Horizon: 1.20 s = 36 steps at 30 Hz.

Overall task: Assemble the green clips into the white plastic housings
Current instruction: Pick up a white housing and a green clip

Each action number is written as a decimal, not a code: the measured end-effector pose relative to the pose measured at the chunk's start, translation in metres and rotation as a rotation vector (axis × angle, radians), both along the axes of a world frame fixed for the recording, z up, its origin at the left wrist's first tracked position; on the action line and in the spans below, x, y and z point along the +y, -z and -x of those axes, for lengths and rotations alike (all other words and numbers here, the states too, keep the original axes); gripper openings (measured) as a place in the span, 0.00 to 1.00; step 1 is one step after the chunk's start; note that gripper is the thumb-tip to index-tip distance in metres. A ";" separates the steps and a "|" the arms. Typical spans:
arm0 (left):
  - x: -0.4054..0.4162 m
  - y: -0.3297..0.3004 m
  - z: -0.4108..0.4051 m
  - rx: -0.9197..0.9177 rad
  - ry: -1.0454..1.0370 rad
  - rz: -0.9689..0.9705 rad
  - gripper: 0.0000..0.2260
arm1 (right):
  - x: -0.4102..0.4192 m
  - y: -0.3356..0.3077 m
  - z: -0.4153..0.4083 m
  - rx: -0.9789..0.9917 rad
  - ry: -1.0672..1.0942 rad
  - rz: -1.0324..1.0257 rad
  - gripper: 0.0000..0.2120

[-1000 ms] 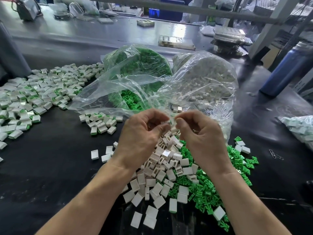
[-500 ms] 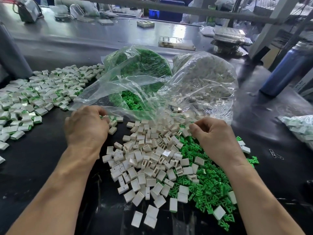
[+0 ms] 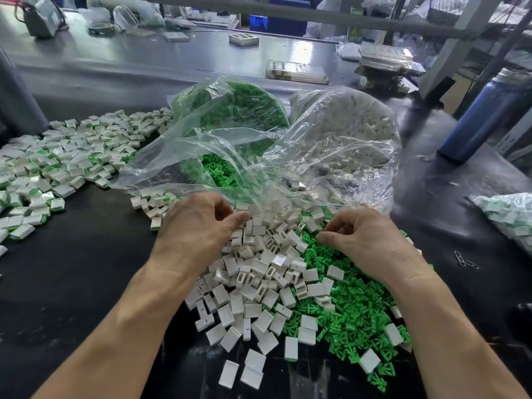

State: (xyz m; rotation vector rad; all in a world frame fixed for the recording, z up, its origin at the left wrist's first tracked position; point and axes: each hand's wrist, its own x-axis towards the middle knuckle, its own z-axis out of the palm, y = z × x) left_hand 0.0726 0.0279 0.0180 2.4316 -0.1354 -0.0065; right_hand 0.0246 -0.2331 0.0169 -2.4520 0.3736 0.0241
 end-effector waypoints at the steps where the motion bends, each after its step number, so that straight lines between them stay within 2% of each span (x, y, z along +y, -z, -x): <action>1: -0.003 0.000 0.001 0.021 0.010 -0.001 0.13 | 0.002 0.001 0.000 0.007 0.019 0.014 0.11; 4: -0.010 0.001 0.003 0.049 0.018 0.000 0.16 | 0.008 0.003 -0.002 0.011 0.036 0.059 0.10; 9: -0.011 0.005 0.002 0.043 0.001 0.056 0.07 | 0.014 0.003 -0.001 -0.015 0.040 0.046 0.07; 15: -0.006 0.000 0.001 -0.026 0.002 0.137 0.05 | 0.017 -0.002 0.001 -0.153 0.069 0.000 0.08; 19: -0.006 -0.007 0.001 -0.025 0.060 0.427 0.03 | 0.019 -0.004 0.002 -0.273 0.068 -0.164 0.05; 22: -0.009 -0.010 0.005 0.006 0.160 0.613 0.07 | 0.022 -0.004 0.002 -0.351 0.046 -0.364 0.02; 27: -0.015 -0.011 0.009 -0.009 0.215 0.744 0.13 | 0.027 -0.002 0.004 -0.408 -0.025 -0.646 0.10; 29: -0.017 -0.009 0.009 -0.004 0.222 0.801 0.15 | 0.030 -0.002 0.005 -0.412 -0.066 -0.686 0.12; 36: -0.025 -0.004 0.013 0.005 0.284 0.858 0.12 | 0.039 -0.008 0.006 -0.408 -0.084 -0.943 0.07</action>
